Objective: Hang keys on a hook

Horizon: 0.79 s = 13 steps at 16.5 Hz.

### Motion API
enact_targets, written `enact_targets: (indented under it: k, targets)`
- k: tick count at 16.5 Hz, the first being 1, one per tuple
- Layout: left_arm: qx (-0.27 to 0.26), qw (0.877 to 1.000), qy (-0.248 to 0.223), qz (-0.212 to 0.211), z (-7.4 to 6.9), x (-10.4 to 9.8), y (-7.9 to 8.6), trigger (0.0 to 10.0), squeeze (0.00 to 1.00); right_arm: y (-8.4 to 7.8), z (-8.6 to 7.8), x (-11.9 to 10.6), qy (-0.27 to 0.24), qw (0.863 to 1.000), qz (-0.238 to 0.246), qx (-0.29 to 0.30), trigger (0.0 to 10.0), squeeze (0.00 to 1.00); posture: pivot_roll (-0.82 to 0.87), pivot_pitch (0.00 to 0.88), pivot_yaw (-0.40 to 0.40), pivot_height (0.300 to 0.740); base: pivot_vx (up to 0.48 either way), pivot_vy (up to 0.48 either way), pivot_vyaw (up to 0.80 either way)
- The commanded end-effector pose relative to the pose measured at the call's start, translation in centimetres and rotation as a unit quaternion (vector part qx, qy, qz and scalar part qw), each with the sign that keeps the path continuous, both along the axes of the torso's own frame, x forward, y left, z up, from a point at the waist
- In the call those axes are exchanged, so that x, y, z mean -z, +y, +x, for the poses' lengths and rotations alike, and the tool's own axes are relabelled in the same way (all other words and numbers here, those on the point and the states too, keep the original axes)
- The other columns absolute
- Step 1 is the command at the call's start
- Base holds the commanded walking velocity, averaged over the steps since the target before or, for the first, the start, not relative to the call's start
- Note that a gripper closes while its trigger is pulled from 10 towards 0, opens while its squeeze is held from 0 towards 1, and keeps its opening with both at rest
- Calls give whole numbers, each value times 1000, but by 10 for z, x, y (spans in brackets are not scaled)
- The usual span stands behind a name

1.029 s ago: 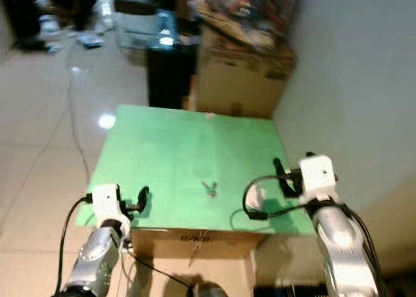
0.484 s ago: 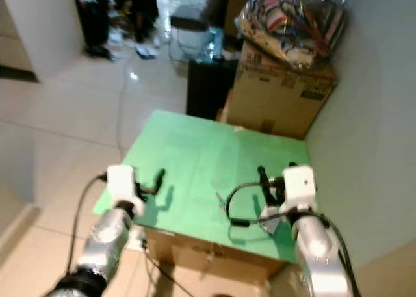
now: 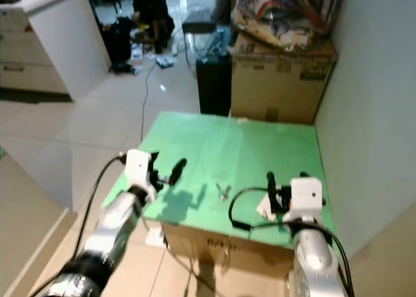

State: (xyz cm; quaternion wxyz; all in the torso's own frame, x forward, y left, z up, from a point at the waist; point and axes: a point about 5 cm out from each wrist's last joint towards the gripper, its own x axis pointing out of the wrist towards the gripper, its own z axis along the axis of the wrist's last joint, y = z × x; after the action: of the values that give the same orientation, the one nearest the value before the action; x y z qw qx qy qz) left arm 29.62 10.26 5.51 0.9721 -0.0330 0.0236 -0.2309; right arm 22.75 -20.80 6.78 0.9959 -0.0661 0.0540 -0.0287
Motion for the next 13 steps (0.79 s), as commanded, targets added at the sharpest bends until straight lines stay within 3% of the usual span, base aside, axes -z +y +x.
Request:
enact_targets:
  k: [1,3,4,7,11,13]
  targets:
    - [44,998,-40,12,-4,-12,4,10000,0,5,5,-1,-13,1000,-2,1,10000,0,-199,21,133,740,0,0,0]
    - [103,993,-44,25,-15,-16,9,10000,0,9,10,2,-10,1000,4,3,10000,0,-160,39,141,740,0,0,0]
    - [141,988,-46,33,-28,-29,28,10000,0,7,15,8,-5,1000,11,13,10000,0,-83,69,163,740,0,0,0]
    - [135,989,-40,36,-39,-42,51,10000,0,6,27,22,37,999,1,20,10000,0,-11,86,174,740,0,0,0]
    - [110,993,-30,-4,-49,-55,47,10000,0,21,52,27,58,997,-27,-48,10000,0,36,90,143,740,0,0,0]
    - [127,992,-21,3,-61,-51,42,10000,0,25,63,26,63,994,-34,-79,10000,0,43,112,115,740,0,0,0]
